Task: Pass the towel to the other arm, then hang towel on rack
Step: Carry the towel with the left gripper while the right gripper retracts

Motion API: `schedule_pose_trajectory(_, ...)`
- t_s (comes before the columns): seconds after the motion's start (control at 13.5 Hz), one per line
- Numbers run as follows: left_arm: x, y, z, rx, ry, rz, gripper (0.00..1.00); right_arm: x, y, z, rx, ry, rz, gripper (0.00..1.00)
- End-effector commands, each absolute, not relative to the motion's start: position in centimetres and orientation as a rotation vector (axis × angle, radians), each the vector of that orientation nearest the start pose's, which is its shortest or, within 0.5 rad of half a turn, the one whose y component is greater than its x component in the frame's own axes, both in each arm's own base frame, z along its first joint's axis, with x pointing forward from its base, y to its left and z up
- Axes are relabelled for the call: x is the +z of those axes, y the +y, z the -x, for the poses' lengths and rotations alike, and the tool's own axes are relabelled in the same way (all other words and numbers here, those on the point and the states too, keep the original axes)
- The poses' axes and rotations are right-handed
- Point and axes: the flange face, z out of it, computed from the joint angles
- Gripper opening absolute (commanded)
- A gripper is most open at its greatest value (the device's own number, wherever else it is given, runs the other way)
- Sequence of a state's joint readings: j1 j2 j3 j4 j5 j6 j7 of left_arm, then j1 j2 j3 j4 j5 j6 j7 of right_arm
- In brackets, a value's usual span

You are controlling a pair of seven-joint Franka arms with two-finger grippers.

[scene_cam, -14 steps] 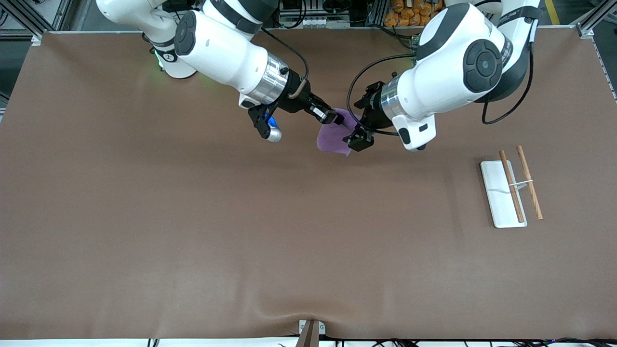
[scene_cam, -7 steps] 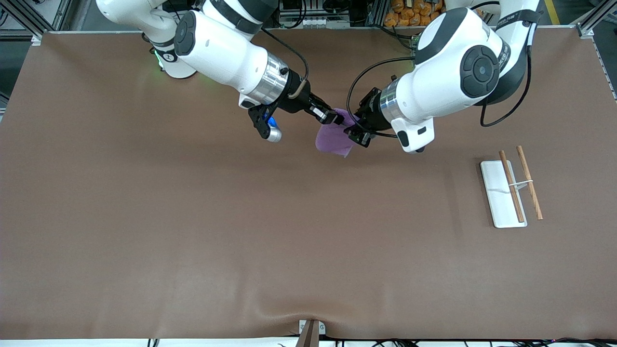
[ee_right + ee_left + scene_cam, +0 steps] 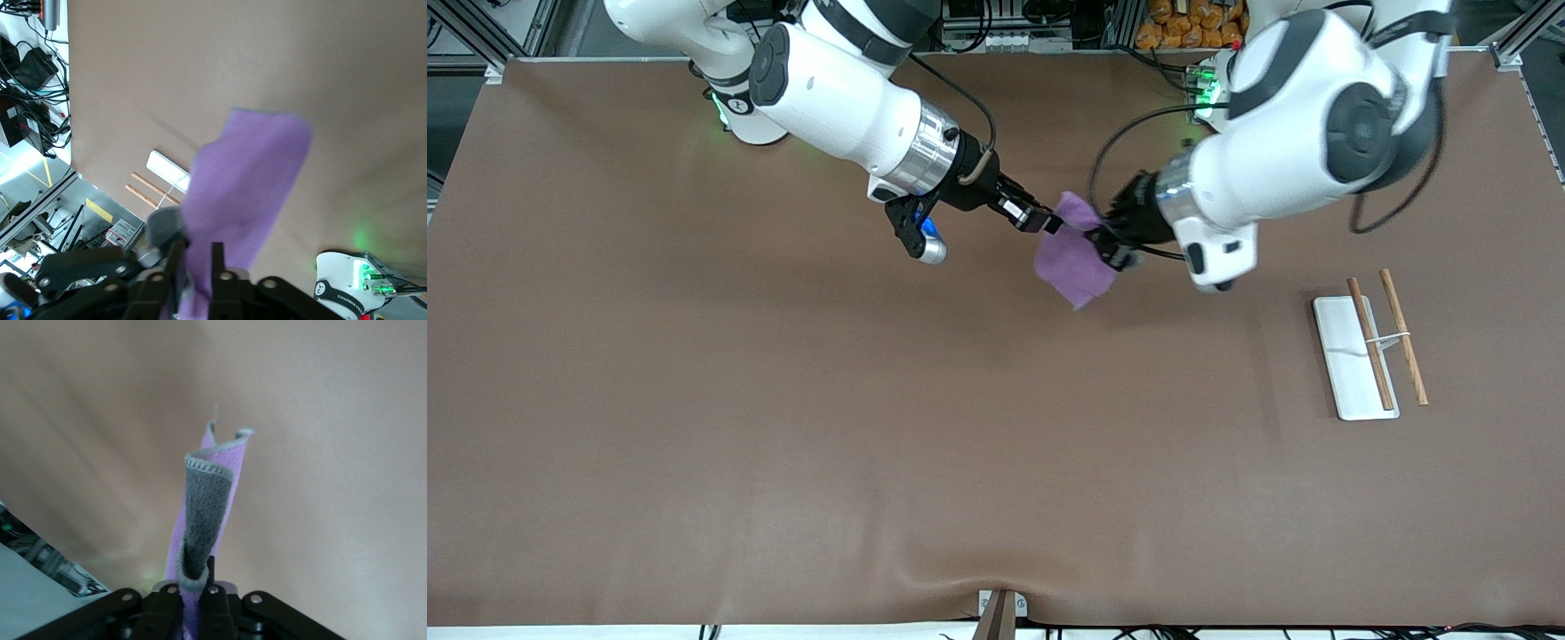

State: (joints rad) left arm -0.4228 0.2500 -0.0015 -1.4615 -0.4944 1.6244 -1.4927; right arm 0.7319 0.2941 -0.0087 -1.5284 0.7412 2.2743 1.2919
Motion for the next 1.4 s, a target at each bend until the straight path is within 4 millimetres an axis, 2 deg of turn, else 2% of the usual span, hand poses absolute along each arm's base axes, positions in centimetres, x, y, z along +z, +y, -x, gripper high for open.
schedule_pose_trajectory(0.0,55.2,-23.6,-57.0,0.781,-1.607,2.853,0.0,54.3,47.3,-50.6,0.443,1.089,2.135,1.0)
schedule_pose_trajectory(0.15,54.4,-19.6,-58.4,0.777,-1.519,2.924,0.0,53.8,46.2,-51.2,0.478,1.105,2.162,1.0)
schedule_pose_trajectory(0.3,52.9,-15.0,-60.0,0.772,-1.445,2.99,0.0,53.3,43.9,-52.7,0.487,1.129,2.184,1.0)
schedule_pose_trajectory(0.44,50.9,-10.9,-60.6,0.741,-1.219,3.066,0.0,52.4,42.4,-53.7,0.454,1.12,2.227,1.0)
schedule_pose_trajectory(0.52,49.9,-9.6,-61.0,0.717,-1.11,3.097,0.0,52.2,41.3,-54.4,0.423,1.106,2.244,1.0)
schedule_pose_trajectory(0.67,48.7,-6.3,-61.1,0.678,-0.984,3.114,0.0,50.7,38.5,-55.8,0.402,1.011,2.318,1.0)
schedule_pose_trajectory(0.89,46.5,-1.6,-61.1,0.659,-0.719,3.174,0.0,48.6,33.2,-58.0,0.389,0.838,2.426,1.0)
schedule_pose_trajectory(1.11,44.4,2.9,-60.7,0.666,-0.503,3.256,0.0,46.9,27.2,-59.5,0.324,0.626,2.671,1.0)
schedule_pose_trajectory(1.26,42.1,5.4,-61.0,0.667,-0.295,3.315,0.0,46.4,23.4,-60.5,0.309,0.54,2.73,1.0)
schedule_pose_trajectory(1.33,41.2,6.8,-61.0,0.66,-0.257,3.337,0.0,46.2,20.6,-61.2,0.291,0.463,2.768,1.0)
